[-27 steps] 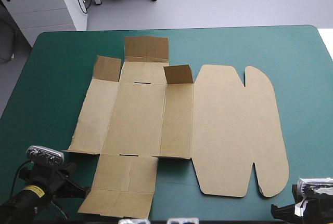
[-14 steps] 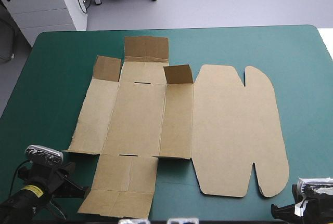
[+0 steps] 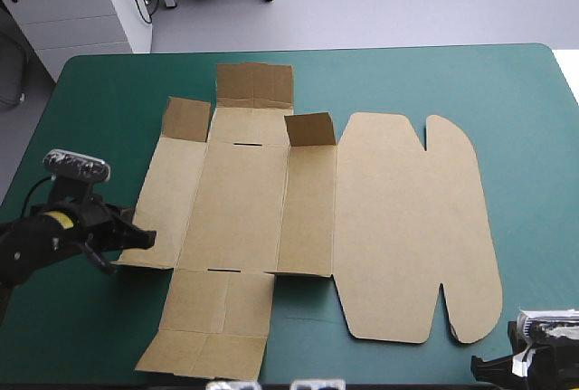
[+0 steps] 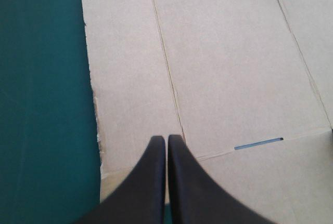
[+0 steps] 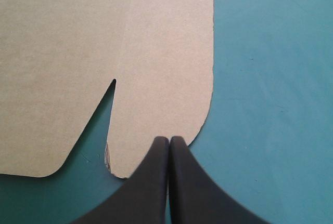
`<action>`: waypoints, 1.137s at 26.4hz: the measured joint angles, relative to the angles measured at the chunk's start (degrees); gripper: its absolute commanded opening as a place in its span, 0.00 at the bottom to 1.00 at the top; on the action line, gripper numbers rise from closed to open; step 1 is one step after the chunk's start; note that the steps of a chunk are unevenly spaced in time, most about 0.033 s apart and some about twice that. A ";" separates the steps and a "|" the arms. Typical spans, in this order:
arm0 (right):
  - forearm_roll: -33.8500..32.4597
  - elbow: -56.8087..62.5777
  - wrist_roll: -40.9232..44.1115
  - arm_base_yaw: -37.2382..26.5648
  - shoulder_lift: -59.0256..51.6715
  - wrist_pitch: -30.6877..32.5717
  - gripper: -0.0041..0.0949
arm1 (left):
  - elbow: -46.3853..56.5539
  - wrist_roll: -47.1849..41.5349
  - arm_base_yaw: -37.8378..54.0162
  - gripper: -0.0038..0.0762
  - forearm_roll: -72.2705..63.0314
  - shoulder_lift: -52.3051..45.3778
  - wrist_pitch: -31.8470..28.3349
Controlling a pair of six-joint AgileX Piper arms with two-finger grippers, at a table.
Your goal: Fold the box
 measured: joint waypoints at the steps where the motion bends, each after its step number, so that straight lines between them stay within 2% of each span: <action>1: 0.00 0.00 0.00 0.00 0.00 0.00 0.02 | -1.49 0.00 0.00 0.04 -0.44 3.16 0.00; 6: 0.00 0.00 0.00 0.00 0.00 0.00 0.02 | -7.33 0.00 0.00 0.04 -1.02 17.20 -0.60; 14: 0.00 0.00 0.00 0.00 0.00 0.00 0.02 | -15.50 0.65 2.69 0.04 -3.90 29.49 -1.11; 18: 0.00 0.00 0.00 0.00 0.00 0.00 0.02 | -19.86 6.12 11.36 0.04 -13.55 34.55 1.59; 25: 0.00 0.00 0.00 0.00 0.00 0.00 0.02 | -20.61 17.09 25.76 0.04 -24.11 40.93 9.84; 30: -0.02 0.00 0.00 0.00 0.00 0.00 0.02 | -20.61 19.39 34.62 0.04 -26.80 44.45 10.26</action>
